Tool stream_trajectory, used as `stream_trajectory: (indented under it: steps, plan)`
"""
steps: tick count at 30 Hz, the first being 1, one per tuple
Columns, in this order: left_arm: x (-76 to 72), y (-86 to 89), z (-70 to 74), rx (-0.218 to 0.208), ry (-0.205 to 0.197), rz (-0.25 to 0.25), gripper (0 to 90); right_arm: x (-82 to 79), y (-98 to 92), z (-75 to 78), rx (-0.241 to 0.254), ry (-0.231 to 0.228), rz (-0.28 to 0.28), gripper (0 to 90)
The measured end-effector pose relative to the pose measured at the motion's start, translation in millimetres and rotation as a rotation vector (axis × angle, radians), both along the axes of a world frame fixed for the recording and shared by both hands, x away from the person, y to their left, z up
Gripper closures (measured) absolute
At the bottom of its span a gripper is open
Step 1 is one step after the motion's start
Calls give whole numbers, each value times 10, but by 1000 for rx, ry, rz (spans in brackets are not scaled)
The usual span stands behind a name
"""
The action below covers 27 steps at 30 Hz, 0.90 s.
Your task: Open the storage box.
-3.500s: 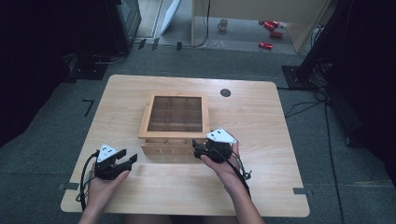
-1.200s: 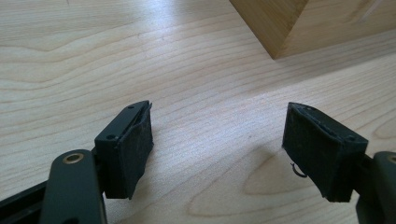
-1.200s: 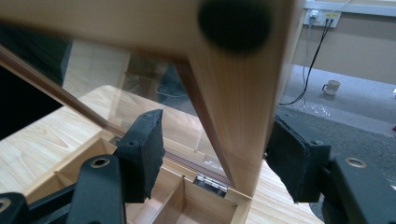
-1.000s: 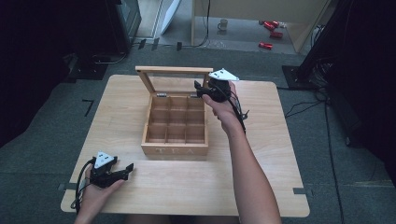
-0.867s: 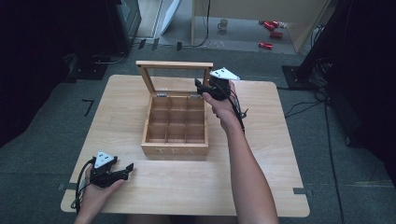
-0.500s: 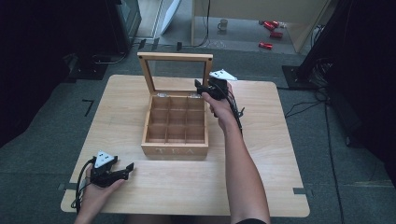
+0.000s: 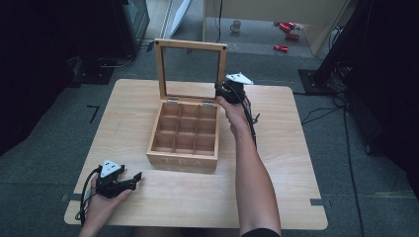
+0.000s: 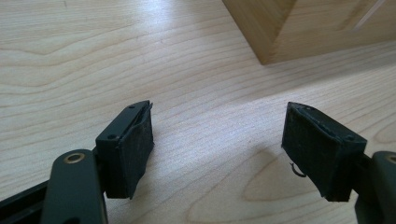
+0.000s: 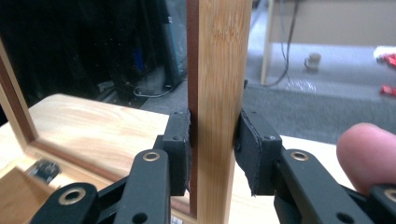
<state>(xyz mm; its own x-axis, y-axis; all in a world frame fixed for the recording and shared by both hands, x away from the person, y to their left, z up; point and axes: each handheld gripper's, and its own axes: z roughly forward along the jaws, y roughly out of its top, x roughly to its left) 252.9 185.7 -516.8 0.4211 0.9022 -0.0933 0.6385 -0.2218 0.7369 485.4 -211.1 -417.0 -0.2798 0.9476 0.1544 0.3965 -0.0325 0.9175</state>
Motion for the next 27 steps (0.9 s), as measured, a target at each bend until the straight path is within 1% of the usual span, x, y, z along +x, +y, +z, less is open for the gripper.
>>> stream_trajectory:
  steps: [1,3,17,20,21,22,23,25,26,27]
  plan:
    - [0,0,0,-1,0,0,253,13,-5,-11,12,9,-14,670]
    - [1,2,0,-2,0,0,253,27,-12,-27,24,9,-18,671]
    - [1,-8,-1,4,-2,-3,254,94,52,-11,-19,12,-23,665]
    - [1,-7,1,7,-1,-5,254,91,85,-10,-43,7,-37,656]
    - [1,-7,-1,1,-2,-2,254,84,102,-9,-59,2,-43,645]
    - [1,-6,-2,-1,-2,-1,254,67,127,-6,-82,0,-49,606]
    - [2,-4,-1,-3,-1,-2,254,55,139,-5,-86,-1,-44,563]
    - [1,-2,1,-4,2,-5,254,24,158,-3,-85,2,-37,483]
    - [0,-3,0,-3,1,-6,254,-9,164,9,-77,3,-28,420]
    - [-2,-2,2,3,2,-8,254,-30,165,19,-71,1,-22,383]
